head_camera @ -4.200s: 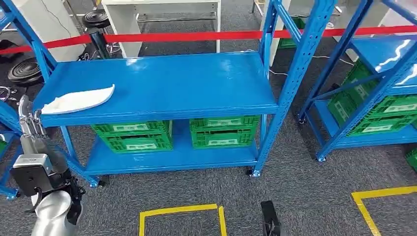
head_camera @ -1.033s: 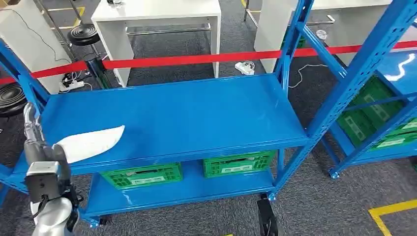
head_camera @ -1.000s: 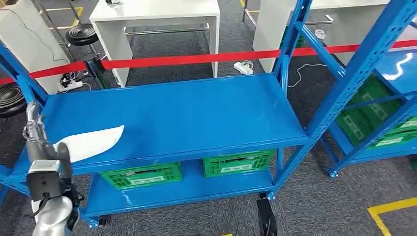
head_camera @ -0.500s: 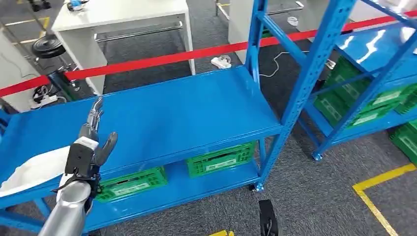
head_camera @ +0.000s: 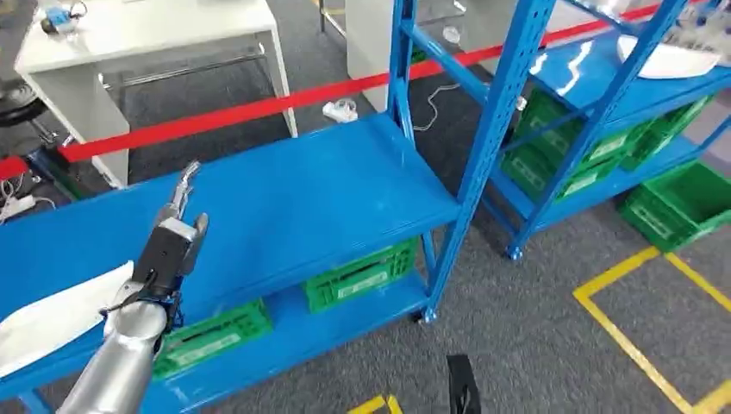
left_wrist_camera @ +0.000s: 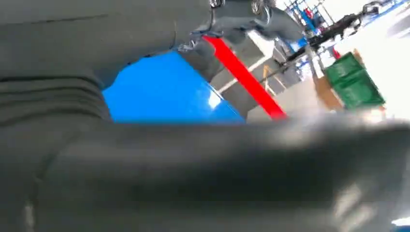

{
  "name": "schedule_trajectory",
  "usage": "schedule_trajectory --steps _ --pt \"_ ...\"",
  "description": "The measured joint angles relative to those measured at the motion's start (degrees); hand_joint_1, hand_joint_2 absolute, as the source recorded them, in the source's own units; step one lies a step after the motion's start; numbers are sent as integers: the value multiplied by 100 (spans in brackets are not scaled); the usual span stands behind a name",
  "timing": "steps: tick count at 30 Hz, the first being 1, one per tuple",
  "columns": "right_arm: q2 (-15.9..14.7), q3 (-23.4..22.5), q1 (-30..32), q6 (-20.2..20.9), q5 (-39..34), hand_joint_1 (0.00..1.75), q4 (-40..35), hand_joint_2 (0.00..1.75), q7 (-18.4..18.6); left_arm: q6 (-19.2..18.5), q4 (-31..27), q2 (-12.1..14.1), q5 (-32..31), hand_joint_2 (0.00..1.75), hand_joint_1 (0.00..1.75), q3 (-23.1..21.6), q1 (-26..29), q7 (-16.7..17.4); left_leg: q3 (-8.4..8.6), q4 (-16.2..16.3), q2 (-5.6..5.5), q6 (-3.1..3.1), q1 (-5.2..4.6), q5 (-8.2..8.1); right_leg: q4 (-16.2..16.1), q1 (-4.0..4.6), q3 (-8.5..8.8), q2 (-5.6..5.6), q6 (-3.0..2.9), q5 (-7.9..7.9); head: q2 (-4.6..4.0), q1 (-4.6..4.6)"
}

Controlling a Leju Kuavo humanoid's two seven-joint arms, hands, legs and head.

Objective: Take the parts from the cabinet and place them on the table.

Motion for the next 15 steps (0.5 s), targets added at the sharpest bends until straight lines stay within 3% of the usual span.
schedule_trajectory --steps 1,5,9,15 --pt "-2 -4 10 -15 -2 0 0 0 18 33 24 0 -17 175 0 -6 5 13 -5 16 2 23 -1 -3 -18 -8 17 -1 84 -13 0 -2" --pt "-2 -37 12 -31 -4 0 0 0 111 510 151 -7 -311 175 0 -17 1 203 -48 78 -17 80 -7 2 -24 -10 20 -51 94 -3 0 -2" --pt "-2 -55 11 -28 -20 0 0 0 175 1181 293 22 -658 175 0 -59 0 409 -64 94 -28 93 -9 4 -25 -11 18 -67 116 8 0 0" --pt "-2 -94 10 -28 -20 0 0 0 175 1254 426 66 -721 175 0 -103 -10 441 -63 95 -29 93 -11 4 -25 -11 16 -70 129 6 0 -2"
